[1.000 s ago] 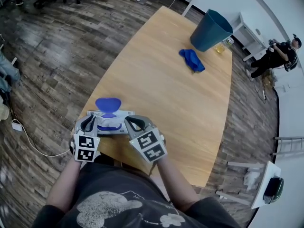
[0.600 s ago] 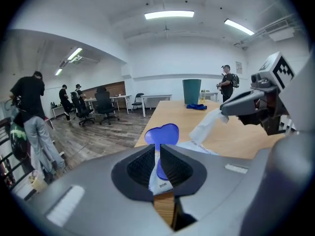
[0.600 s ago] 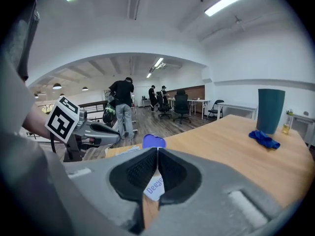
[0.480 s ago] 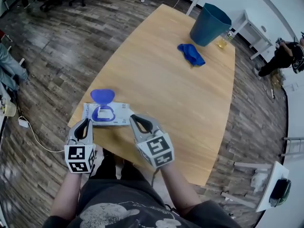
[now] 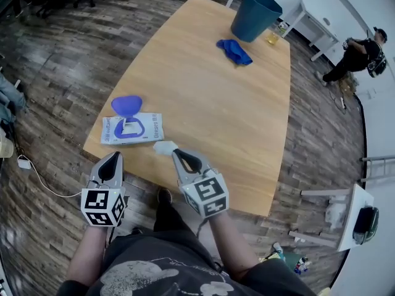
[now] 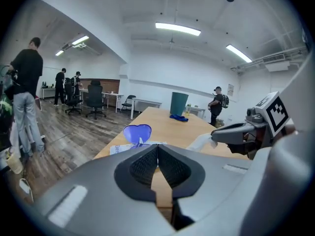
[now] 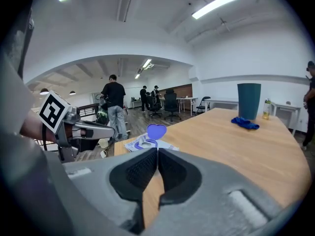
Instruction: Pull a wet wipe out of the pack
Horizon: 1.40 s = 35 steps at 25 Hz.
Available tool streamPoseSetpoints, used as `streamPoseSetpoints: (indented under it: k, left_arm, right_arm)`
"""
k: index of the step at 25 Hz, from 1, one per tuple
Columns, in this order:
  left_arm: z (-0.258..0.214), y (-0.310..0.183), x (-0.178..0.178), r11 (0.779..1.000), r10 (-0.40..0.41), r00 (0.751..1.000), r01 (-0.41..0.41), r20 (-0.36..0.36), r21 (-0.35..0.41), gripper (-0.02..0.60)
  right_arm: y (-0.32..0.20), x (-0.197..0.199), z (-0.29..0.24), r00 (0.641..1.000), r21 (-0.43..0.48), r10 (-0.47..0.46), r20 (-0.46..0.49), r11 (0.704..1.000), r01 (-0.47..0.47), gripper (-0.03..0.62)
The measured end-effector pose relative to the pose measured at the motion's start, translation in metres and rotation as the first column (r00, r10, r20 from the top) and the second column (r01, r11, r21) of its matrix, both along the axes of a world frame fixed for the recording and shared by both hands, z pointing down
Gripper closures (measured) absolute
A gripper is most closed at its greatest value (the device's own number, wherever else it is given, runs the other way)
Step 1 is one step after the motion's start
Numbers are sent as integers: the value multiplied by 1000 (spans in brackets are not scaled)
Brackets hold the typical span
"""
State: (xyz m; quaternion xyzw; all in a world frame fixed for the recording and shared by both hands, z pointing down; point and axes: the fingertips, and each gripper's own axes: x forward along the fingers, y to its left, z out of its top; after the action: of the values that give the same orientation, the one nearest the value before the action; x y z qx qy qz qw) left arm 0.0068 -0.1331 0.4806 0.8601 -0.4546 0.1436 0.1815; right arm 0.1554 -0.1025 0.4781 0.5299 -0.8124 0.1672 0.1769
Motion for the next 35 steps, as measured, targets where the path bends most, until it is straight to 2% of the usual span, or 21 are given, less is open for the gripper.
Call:
streamPoseSetpoints:
  k: [5,9,16,22,28,35]
  left_arm:
    - [4,38,-33,998,56,998,-56,-30,-3,561]
    - [7,76,-67,996,83,995,-83,-51,-9,561]
    - [-15,131,-106,991,128,987,-124,-97,47,563]
    - [-34,178,-127,974,210,972,-198,-103,113,563]
    - [-33,206,-142,969,233,965,-219,-118,116,563]
    - [-33,236,-137,968,234,965,-219,-119,125,563]
  right_arm:
    - [40,-14,-8,995,28,99,-24,995,-98,591]
    - [79,-42,-18,990,56,138,-34,989,-136,591]
    - [141,-93,-33,986,98,162,-41,983,-158,591]
    - [189,-118,-41,979,109,198,-44,975,-193,591]
    - [231,-123,-46,968,115,243,-60,965,-235,591]
    - [273,-108,-46,955,120,286,-76,954,-276,591]
